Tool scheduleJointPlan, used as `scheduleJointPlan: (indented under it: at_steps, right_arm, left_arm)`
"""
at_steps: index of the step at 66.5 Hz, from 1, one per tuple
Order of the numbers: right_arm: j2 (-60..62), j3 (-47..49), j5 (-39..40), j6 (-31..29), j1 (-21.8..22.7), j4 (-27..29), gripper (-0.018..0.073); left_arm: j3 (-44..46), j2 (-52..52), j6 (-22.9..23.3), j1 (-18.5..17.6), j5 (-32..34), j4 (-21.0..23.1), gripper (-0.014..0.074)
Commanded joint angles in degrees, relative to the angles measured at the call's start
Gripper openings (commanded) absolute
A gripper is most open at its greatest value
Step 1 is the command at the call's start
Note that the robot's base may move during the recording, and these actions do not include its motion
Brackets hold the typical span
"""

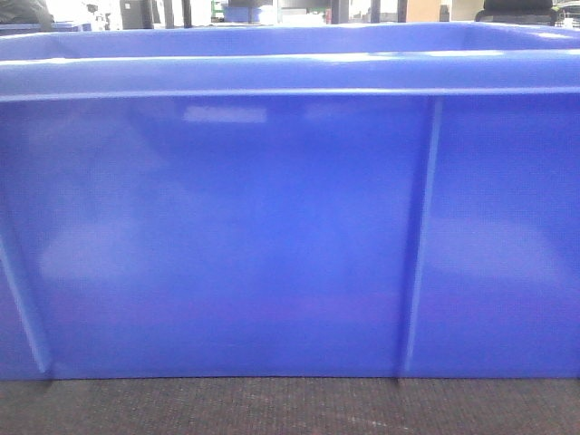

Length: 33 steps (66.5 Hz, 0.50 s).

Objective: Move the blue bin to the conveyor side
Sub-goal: 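Open both grippers and raise them off the bin rims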

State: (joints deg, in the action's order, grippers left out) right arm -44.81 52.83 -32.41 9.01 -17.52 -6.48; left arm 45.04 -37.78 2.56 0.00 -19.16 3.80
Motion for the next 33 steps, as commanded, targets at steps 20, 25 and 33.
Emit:
scheduleJointPlan:
  at_steps: [20,25,33]
  right_arm:
    - [24.2,-29.7,21.0,-0.4,0.2,-3.8,-0.0079]
    - [28.9,-33.9,21.7,-0.4,0.2,-3.8,-0.0079]
    - [34.2,-38.5,21.8,-0.4,0.2,-3.8,-0.0062]
  left_arm:
    - [-18.8,18.7,-0.3,0.1,9.6,0.5,0.0004]
    - [-22.1,22.5,-0.3,0.1,9.6,-0.7,0.0004]
    - [-26.1,28.6,-0.3,0.1,9.5,-3.1,0.0004]
